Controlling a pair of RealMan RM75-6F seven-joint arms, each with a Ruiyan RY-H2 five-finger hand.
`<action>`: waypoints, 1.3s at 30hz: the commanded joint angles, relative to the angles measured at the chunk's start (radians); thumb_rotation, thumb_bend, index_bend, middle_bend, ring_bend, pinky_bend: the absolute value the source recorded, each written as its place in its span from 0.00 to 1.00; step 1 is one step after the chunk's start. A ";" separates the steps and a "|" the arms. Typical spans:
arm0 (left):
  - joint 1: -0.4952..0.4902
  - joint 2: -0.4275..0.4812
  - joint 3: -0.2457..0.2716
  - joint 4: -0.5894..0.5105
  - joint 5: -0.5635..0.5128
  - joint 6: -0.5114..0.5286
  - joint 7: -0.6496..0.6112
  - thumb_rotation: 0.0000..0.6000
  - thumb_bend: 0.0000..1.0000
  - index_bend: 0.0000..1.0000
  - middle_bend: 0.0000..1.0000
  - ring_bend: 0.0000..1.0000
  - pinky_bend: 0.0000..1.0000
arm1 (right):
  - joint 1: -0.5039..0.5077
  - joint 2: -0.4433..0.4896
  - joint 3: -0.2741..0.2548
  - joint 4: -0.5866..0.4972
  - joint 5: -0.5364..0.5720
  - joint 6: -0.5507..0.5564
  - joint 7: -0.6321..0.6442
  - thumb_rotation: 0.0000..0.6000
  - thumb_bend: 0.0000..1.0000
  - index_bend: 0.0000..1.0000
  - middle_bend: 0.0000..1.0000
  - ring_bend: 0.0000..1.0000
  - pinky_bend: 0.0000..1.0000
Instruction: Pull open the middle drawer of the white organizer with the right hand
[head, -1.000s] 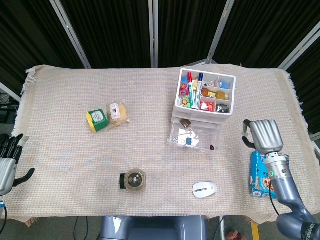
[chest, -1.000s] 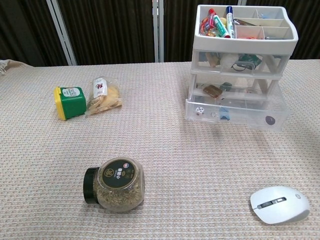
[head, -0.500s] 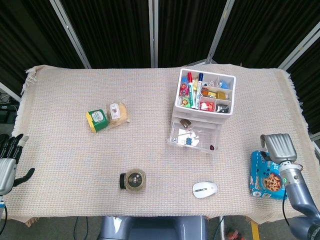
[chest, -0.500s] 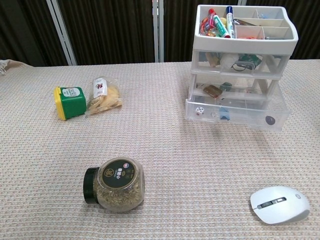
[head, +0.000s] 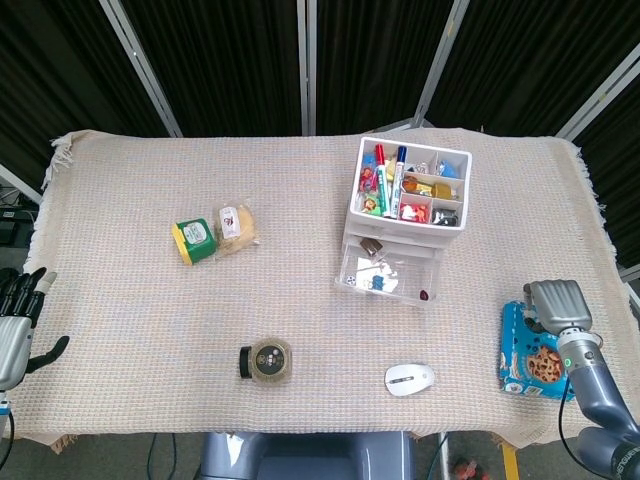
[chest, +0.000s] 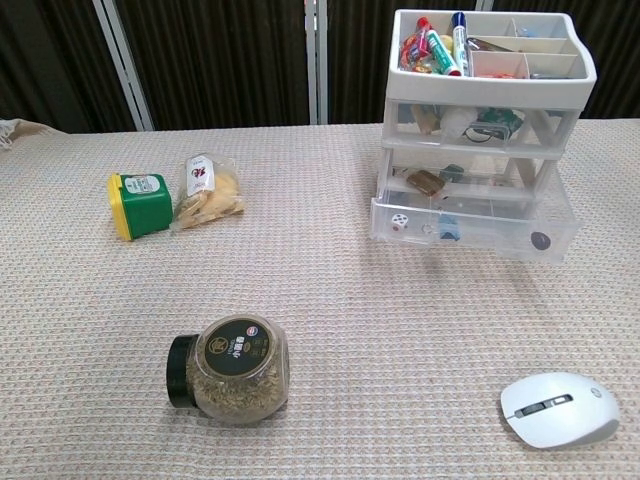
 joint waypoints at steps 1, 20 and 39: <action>0.000 0.000 0.000 -0.001 0.000 0.000 0.001 1.00 0.29 0.00 0.00 0.00 0.00 | 0.016 0.007 0.001 -0.009 0.048 -0.025 -0.044 1.00 0.23 0.62 1.00 1.00 0.74; 0.000 -0.001 -0.001 -0.003 -0.002 0.000 0.006 1.00 0.29 0.00 0.00 0.00 0.00 | 0.037 0.013 -0.013 -0.010 0.135 -0.053 -0.082 1.00 0.17 0.54 1.00 1.00 0.73; 0.000 0.000 -0.001 -0.003 -0.003 -0.001 0.005 1.00 0.29 0.00 0.00 0.00 0.00 | -0.089 0.095 0.025 -0.172 0.000 0.344 -0.033 1.00 0.14 0.14 0.71 0.74 0.52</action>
